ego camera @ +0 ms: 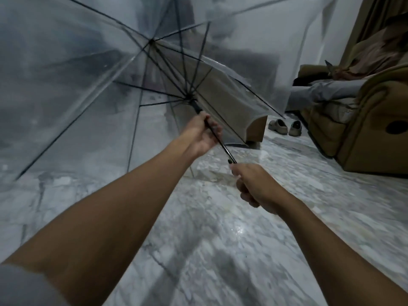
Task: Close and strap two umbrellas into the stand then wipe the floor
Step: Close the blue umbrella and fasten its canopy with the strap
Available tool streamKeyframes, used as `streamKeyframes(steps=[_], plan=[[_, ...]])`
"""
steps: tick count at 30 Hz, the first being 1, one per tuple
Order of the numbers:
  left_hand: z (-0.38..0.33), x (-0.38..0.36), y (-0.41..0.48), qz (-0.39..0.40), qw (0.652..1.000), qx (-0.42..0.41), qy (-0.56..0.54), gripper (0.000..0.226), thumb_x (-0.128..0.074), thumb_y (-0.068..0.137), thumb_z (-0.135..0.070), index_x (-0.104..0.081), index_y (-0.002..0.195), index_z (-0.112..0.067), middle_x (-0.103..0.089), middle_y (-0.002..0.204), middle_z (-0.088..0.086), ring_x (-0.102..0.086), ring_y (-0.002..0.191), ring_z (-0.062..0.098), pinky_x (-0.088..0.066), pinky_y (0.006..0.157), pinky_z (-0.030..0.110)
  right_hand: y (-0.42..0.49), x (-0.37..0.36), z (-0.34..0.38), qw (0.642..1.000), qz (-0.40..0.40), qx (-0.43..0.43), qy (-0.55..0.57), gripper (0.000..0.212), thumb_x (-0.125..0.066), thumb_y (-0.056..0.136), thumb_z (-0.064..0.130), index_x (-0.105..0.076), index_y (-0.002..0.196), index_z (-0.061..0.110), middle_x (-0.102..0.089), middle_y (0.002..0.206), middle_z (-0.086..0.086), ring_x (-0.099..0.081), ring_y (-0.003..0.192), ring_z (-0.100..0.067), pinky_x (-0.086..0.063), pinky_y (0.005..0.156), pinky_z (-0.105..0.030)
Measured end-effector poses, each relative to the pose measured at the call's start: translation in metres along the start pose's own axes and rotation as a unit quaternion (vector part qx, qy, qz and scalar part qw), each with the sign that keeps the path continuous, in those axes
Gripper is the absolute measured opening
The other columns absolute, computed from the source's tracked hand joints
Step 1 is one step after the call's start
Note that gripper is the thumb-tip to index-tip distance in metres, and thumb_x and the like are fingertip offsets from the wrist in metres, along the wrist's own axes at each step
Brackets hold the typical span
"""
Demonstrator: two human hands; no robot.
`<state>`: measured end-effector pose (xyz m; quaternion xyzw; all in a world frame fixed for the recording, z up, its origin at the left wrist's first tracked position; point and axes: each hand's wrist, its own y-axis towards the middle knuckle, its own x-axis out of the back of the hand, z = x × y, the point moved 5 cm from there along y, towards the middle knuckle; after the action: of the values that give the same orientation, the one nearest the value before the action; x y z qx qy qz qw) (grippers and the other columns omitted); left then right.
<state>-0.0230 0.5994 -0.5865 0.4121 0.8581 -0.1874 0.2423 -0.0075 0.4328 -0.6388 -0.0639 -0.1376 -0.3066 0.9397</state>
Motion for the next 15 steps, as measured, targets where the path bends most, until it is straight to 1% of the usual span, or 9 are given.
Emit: streamKeyframes(steps=[2,4,6,8,10,12,15], plan=[[0.016,-0.016,-0.011,0.02,0.998,0.017,0.049,0.036,-0.04,0.103,-0.032,-0.048,0.07,-0.018,-0.053,0.064,0.0,-0.051,0.063,0.017,-0.042,0.062,0.03,0.007,0.006,0.01,0.999,-0.018,-0.006,0.045,0.017,-0.037,0.096,0.023,-0.036,0.08,0.019,-0.027,0.05,0.006,-0.019,0.039,-0.011,-0.016,0.041,-0.021],[0.028,-0.03,-0.018,0.035,0.996,0.021,0.08,0.035,-0.04,0.104,-0.033,-0.05,0.074,-0.018,-0.056,0.072,0.002,-0.05,0.067,0.017,-0.04,0.062,0.031,0.012,0.014,0.019,0.997,-0.03,0.0,0.069,0.019,-0.032,0.098,0.023,-0.036,0.08,0.019,-0.026,0.05,0.006,-0.018,0.039,-0.011,-0.015,0.04,-0.022],[0.041,-0.041,-0.021,0.046,0.994,0.025,0.096,0.033,-0.041,0.103,-0.035,-0.051,0.077,-0.018,-0.057,0.075,0.002,-0.046,0.064,0.016,-0.036,0.058,0.029,0.018,0.023,0.025,0.995,-0.037,0.01,0.09,0.024,-0.03,0.1,0.026,-0.036,0.078,0.02,-0.025,0.054,0.004,-0.016,0.041,-0.011,-0.014,0.04,-0.021],[0.054,-0.046,-0.023,0.049,0.994,0.029,0.098,0.033,-0.044,0.102,-0.034,-0.053,0.075,-0.018,-0.055,0.074,0.002,-0.04,0.057,0.013,-0.034,0.055,0.026,0.021,0.028,0.027,0.993,-0.043,0.01,0.11,0.025,-0.03,0.101,0.027,-0.037,0.078,0.023,-0.024,0.056,0.004,-0.016,0.042,-0.01,-0.014,0.041,-0.018],[0.06,-0.048,-0.024,0.055,0.993,0.025,0.097,0.033,-0.045,0.102,-0.03,-0.052,0.074,-0.016,-0.055,0.076,0.003,-0.044,0.048,0.009,-0.036,0.051,0.023,0.022,0.028,0.023,0.99,-0.053,0.005,0.131,0.027,-0.031,0.101,0.028,-0.039,0.076,0.024,-0.026,0.052,0.005,-0.018,0.039,-0.009,-0.015,0.04,-0.016],[0.06,-0.047,-0.024,0.046,0.994,0.023,0.093,0.03,-0.042,0.104,-0.026,-0.051,0.077,-0.016,-0.06,0.081,0.003,-0.048,0.039,0.006,-0.039,0.047,0.02,0.023,0.024,0.016,0.987,-0.059,0.002,0.152,0.029,-0.032,0.101,0.03,-0.038,0.073,0.024,-0.026,0.052,0.006,-0.018,0.039,-0.009,-0.015,0.04,-0.015],[0.054,-0.045,-0.02,0.024,0.992,0.027,0.121,0.025,-0.038,0.105,-0.023,-0.051,0.085,-0.017,-0.06,0.081,0.0,-0.04,0.052,0.01,-0.032,0.041,0.017,0.025,0.016,0.01,0.982,-0.061,-0.011,0.178,0.028,-0.033,0.102,0.03,-0.038,0.075,0.023,-0.025,0.055,0.005,-0.017,0.039,-0.009,-0.015,0.039,-0.015]])
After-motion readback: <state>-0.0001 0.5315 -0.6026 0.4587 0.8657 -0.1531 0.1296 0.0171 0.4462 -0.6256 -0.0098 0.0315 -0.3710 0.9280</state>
